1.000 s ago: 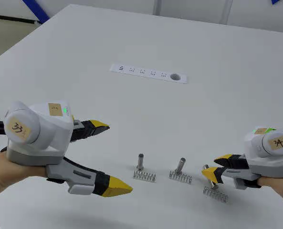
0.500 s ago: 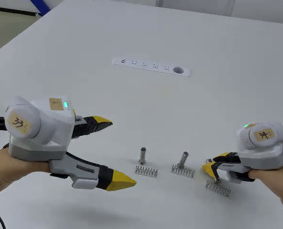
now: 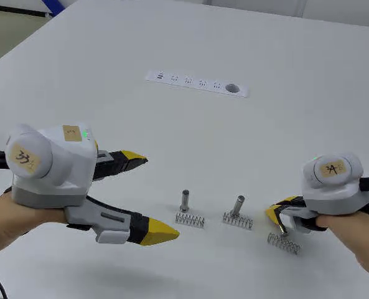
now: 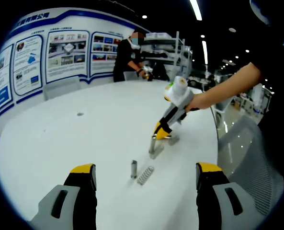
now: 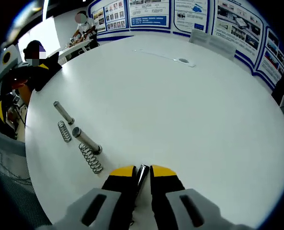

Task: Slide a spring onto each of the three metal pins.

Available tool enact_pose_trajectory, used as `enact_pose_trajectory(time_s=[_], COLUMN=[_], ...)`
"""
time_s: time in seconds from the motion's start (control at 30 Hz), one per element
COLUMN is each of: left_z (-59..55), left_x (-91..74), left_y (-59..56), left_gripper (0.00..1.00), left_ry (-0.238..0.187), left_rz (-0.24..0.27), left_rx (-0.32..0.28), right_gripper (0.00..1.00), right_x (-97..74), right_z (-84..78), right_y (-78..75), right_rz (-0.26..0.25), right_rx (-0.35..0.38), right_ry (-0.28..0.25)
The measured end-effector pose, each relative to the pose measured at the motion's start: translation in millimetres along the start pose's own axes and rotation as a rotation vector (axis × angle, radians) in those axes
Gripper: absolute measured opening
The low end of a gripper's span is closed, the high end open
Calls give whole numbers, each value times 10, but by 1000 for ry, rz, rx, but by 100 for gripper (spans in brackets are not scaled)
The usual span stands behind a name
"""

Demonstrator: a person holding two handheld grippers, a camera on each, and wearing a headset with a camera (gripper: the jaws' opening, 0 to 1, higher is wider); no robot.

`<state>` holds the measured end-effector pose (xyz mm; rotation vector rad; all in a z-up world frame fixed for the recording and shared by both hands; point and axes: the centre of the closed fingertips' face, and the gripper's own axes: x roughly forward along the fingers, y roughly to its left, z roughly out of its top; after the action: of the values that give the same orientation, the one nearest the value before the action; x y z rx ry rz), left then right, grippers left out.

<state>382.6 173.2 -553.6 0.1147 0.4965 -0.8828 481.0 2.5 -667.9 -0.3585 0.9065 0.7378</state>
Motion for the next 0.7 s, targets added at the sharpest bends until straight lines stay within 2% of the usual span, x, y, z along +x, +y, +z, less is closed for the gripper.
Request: enact_pose_trajectory(time_s=[0.37,0.53,0.7], left_z=[17,0,37], left_x=[-21,-26,-41], left_y=[-9,-35,-37], left_gripper=[86,86,86], left_ry=[-10,-5,-20], left_rz=[8,5,11], left_rx=[-2,1,-1], right_gripper=[9,8,8], right_x=[-2,-9,-52], right_z=[-22,-24,-51], right_y=[26,9,48], right_rz=[-23,13,22], right_rx=[38,58,54], right_ry=[35,48,44])
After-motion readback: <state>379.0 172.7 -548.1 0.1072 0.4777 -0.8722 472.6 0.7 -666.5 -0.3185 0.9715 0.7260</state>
